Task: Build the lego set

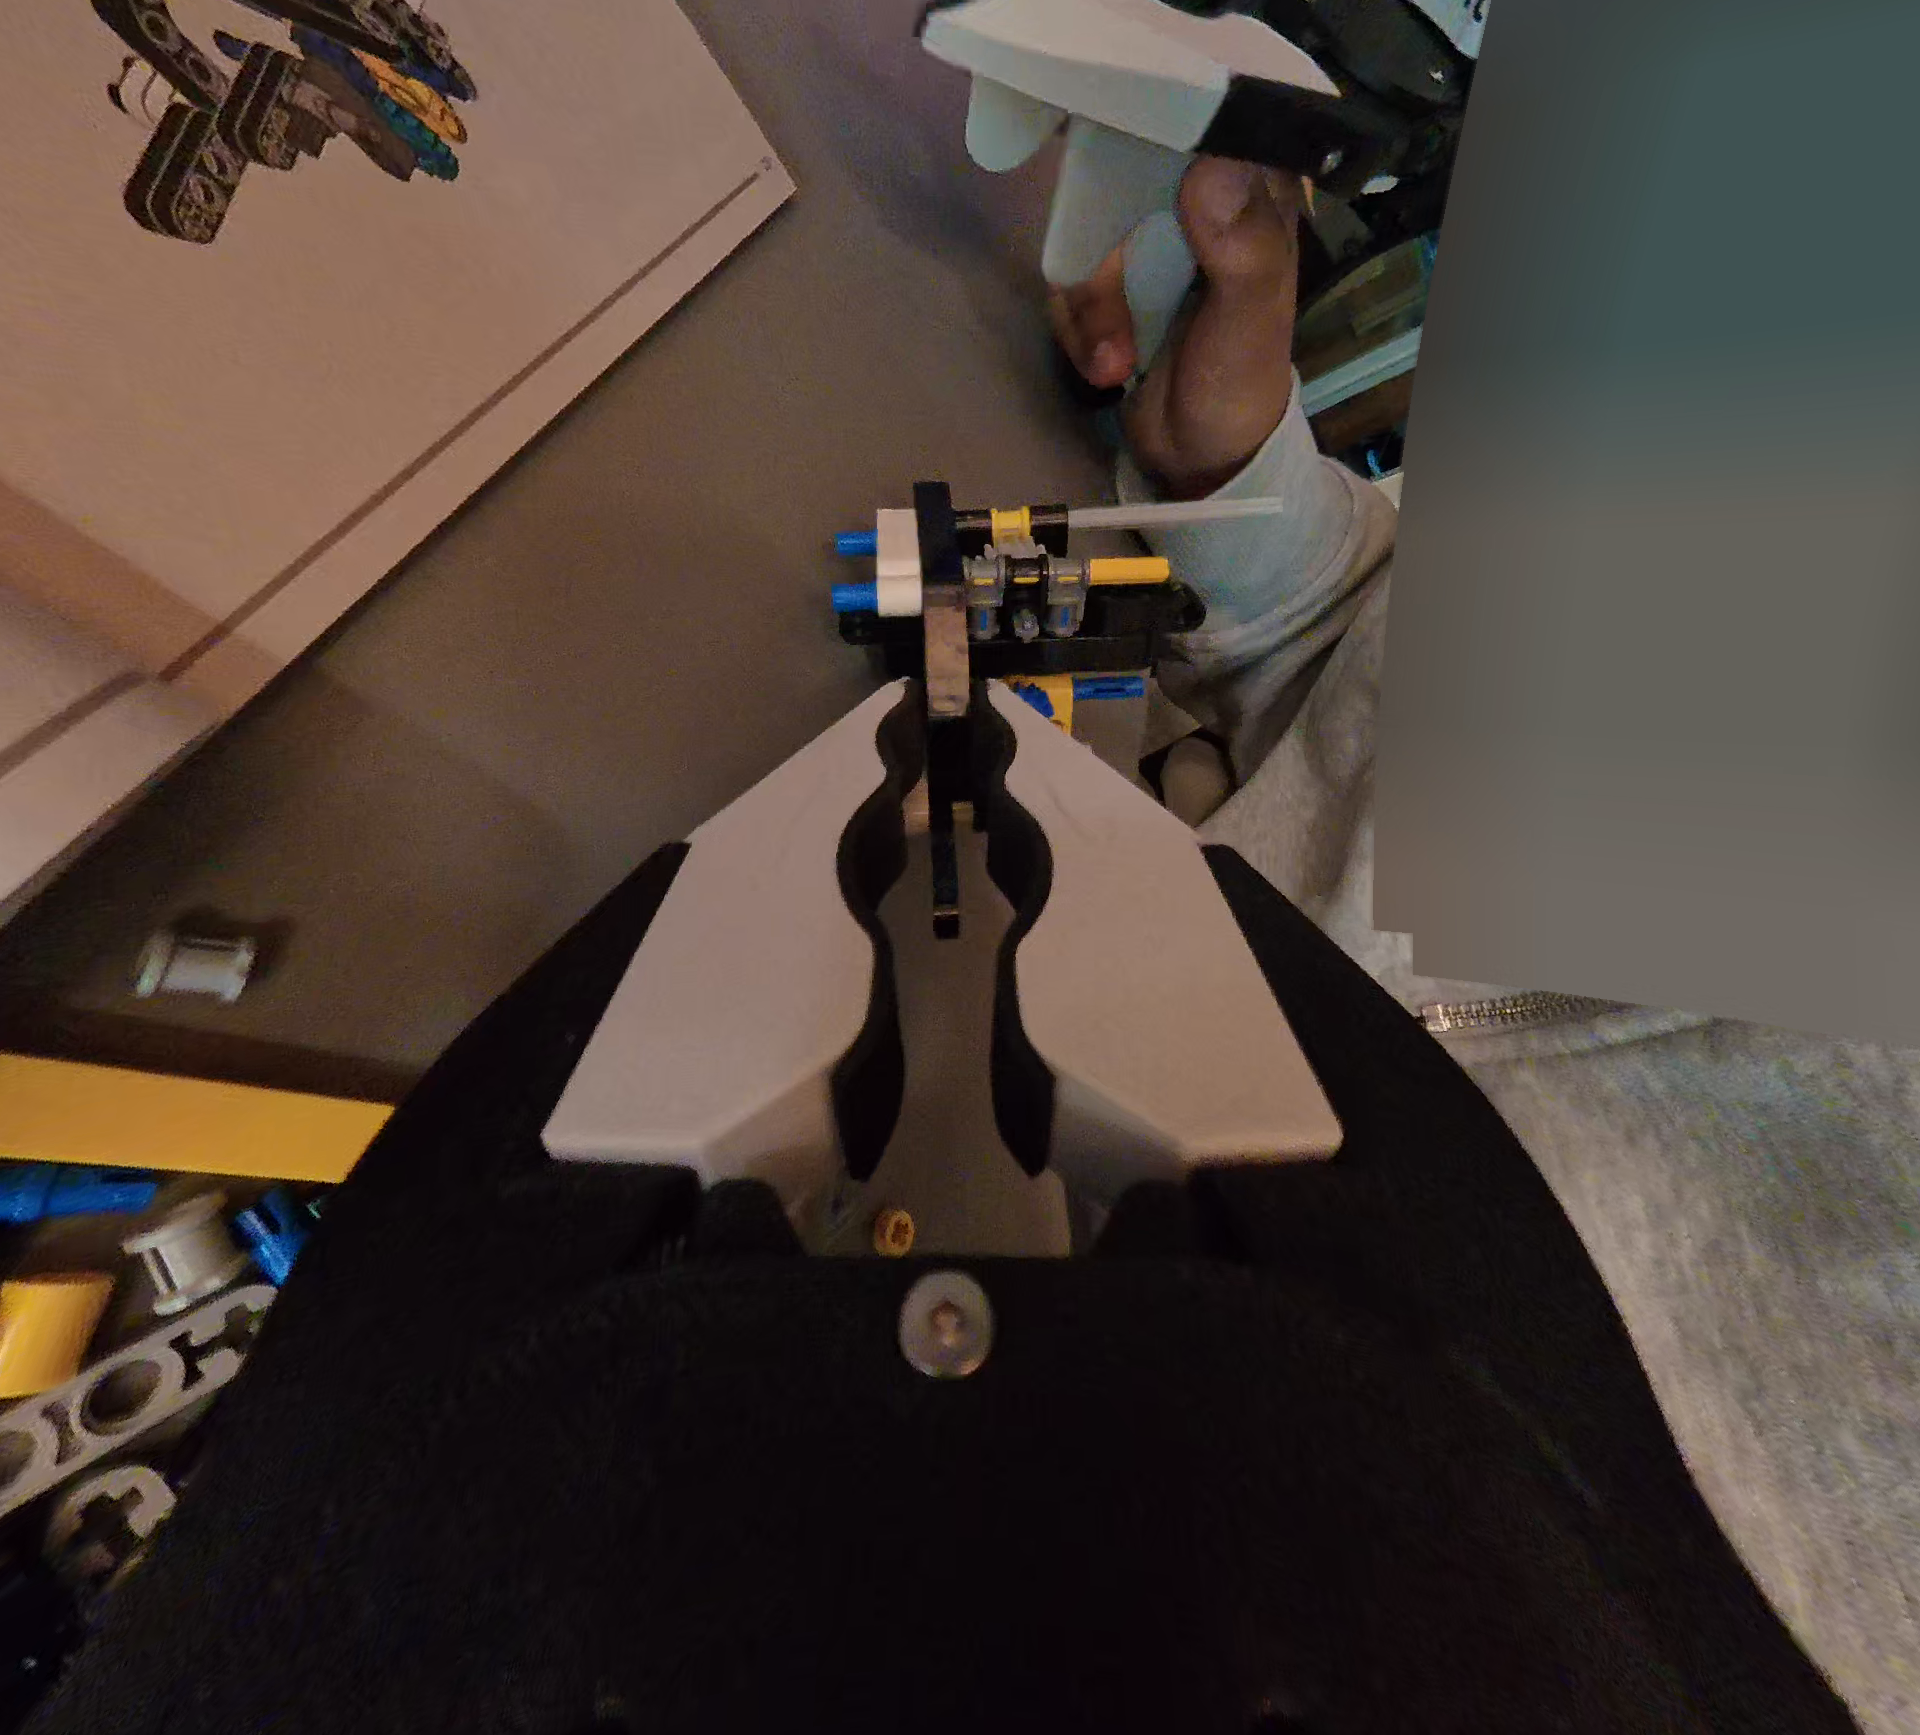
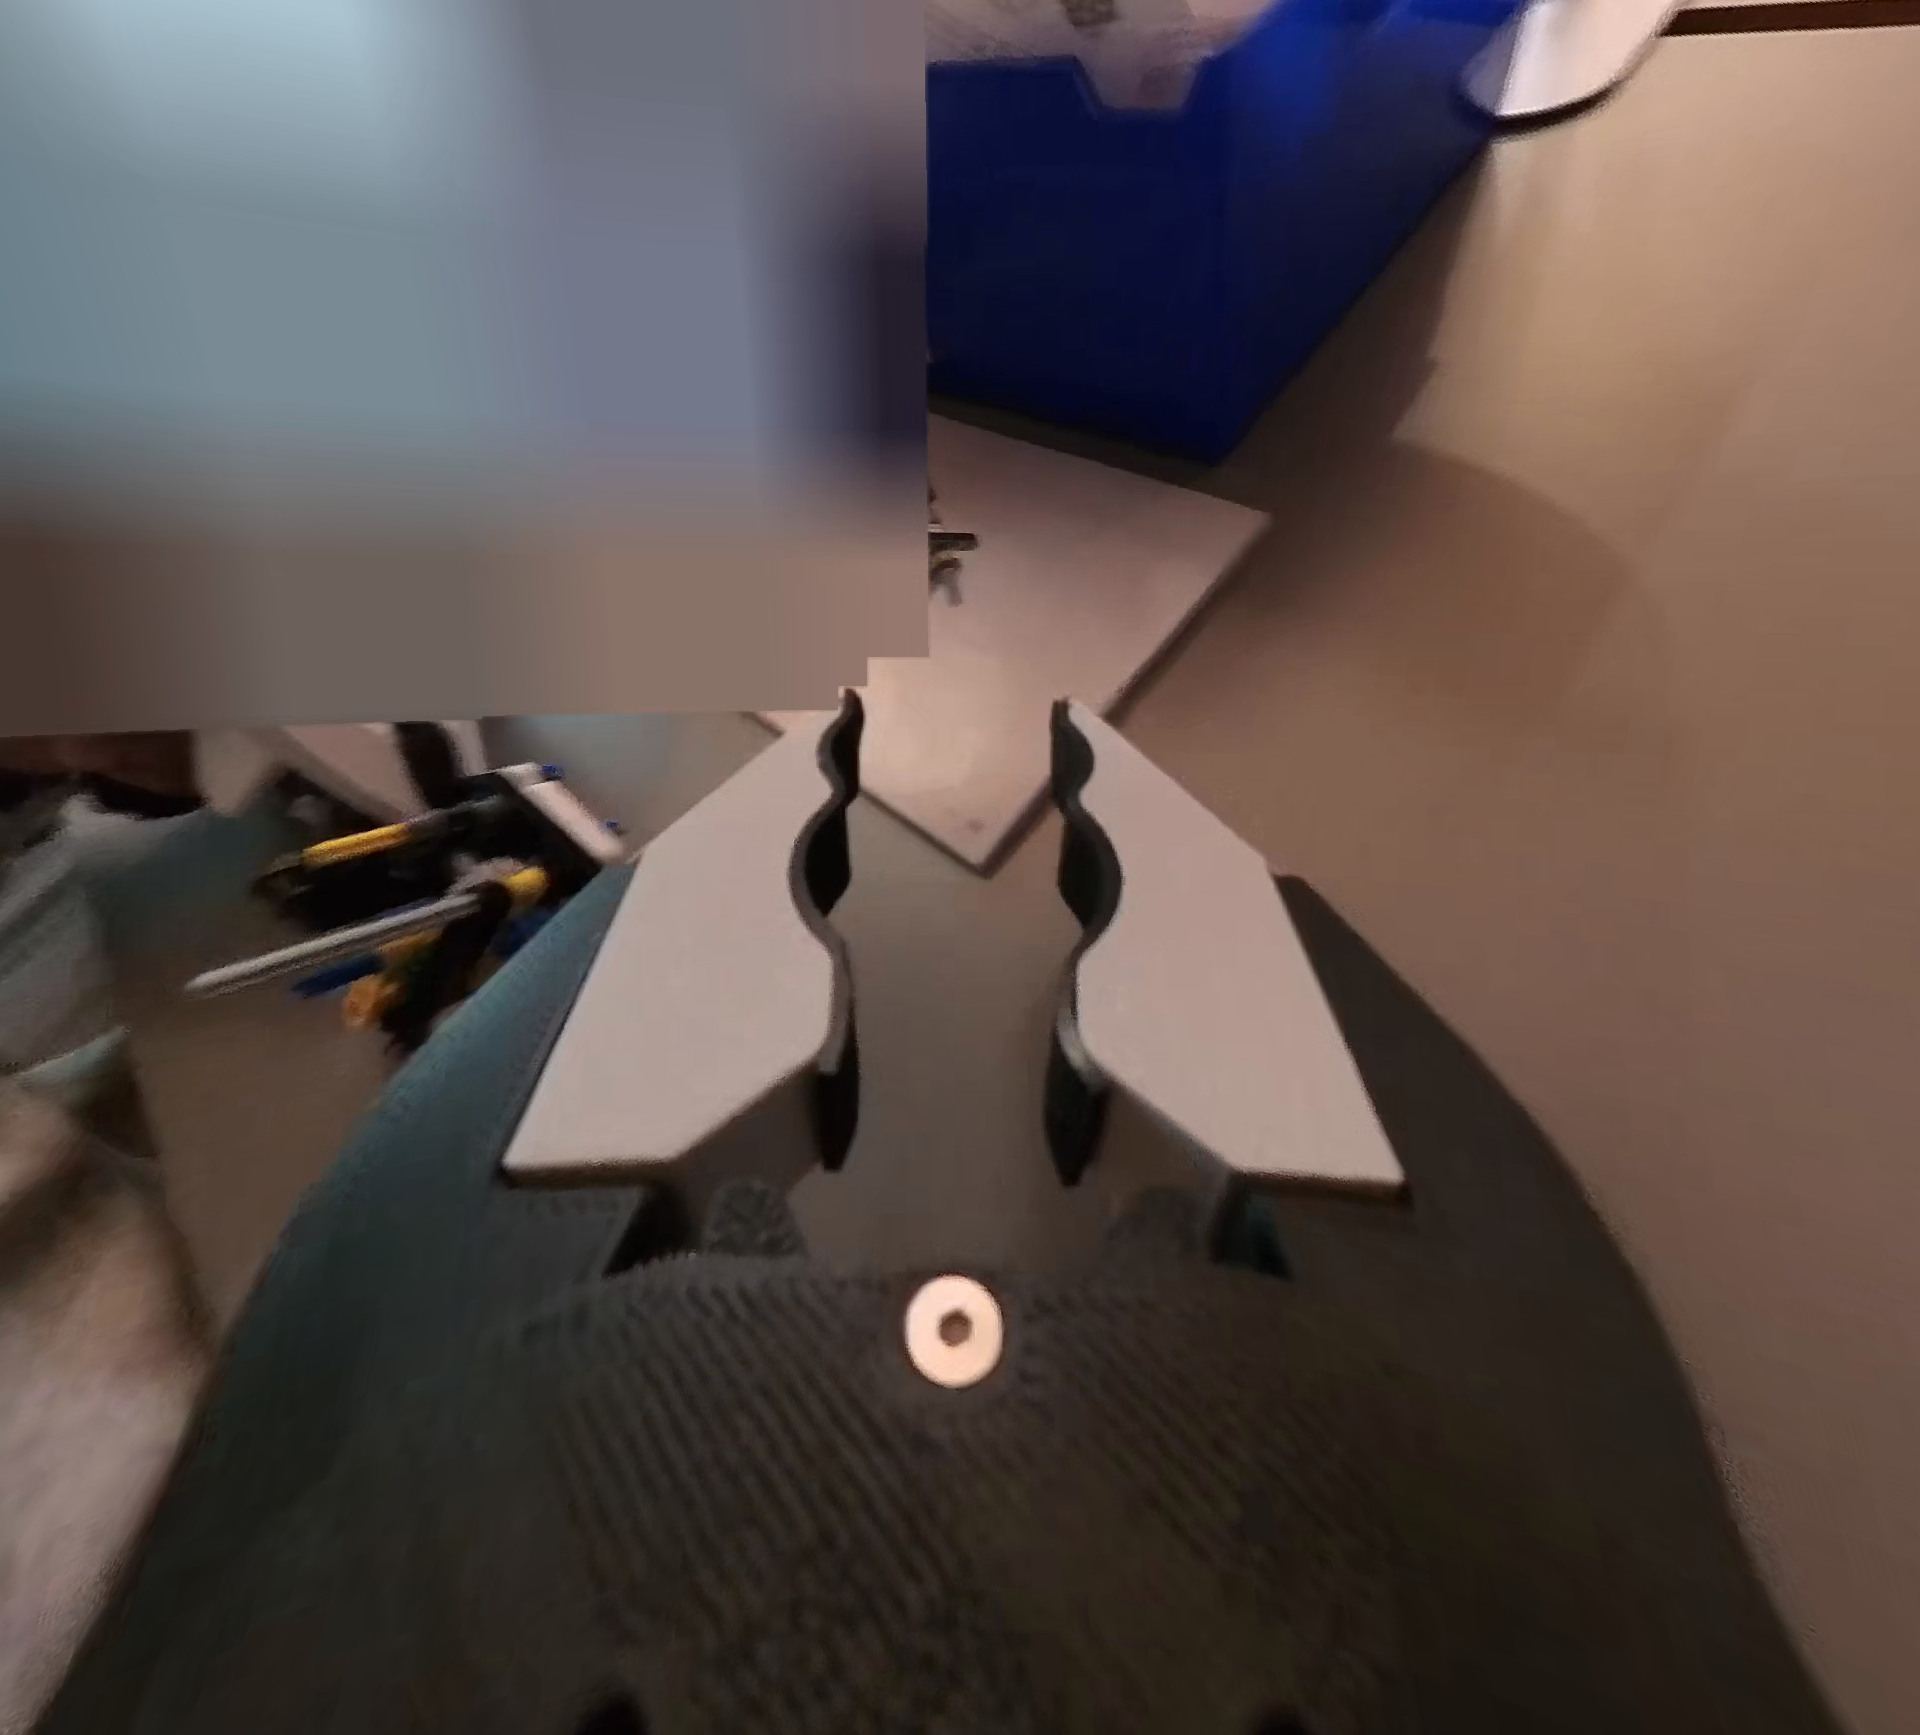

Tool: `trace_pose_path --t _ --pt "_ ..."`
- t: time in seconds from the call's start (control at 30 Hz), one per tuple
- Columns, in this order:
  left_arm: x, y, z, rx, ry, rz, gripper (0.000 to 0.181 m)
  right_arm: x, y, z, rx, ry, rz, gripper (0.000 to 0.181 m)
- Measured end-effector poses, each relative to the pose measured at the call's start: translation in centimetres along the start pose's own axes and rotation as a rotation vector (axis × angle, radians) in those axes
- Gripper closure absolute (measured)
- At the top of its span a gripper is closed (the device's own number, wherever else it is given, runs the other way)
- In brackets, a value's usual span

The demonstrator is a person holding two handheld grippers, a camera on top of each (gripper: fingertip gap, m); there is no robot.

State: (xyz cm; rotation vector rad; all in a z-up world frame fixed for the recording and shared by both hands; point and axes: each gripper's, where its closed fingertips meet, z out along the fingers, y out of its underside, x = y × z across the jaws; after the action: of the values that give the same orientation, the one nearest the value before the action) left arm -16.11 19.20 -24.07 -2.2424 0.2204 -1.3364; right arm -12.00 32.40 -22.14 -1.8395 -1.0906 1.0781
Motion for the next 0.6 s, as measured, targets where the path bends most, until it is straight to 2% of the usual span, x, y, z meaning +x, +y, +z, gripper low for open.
trace_pose_path --t 0.2,0.33,0.4,0.6 --pt "-0.1 -0.1 0.1 0.007 0.013 -0.010 0.174 -5.6 1.1 -0.1 -0.071 -0.372 0.047 0.139" --pt "-0.1 -0.1 0.1 0.004 0.017 -0.001 0.174 -8.3 1.8 -0.9 -0.132 -0.603 0.158 0.123" --pt "0.0 -0.1 0.1 0.004 0.020 0.002 0.174 -9.1 2.3 -1.1 -0.173 -0.655 0.174 0.114" --pt "0.0 -0.1 0.1 0.005 0.024 0.005 0.174 -10.0 2.8 -1.4 -0.203 -0.711 0.190 0.109"
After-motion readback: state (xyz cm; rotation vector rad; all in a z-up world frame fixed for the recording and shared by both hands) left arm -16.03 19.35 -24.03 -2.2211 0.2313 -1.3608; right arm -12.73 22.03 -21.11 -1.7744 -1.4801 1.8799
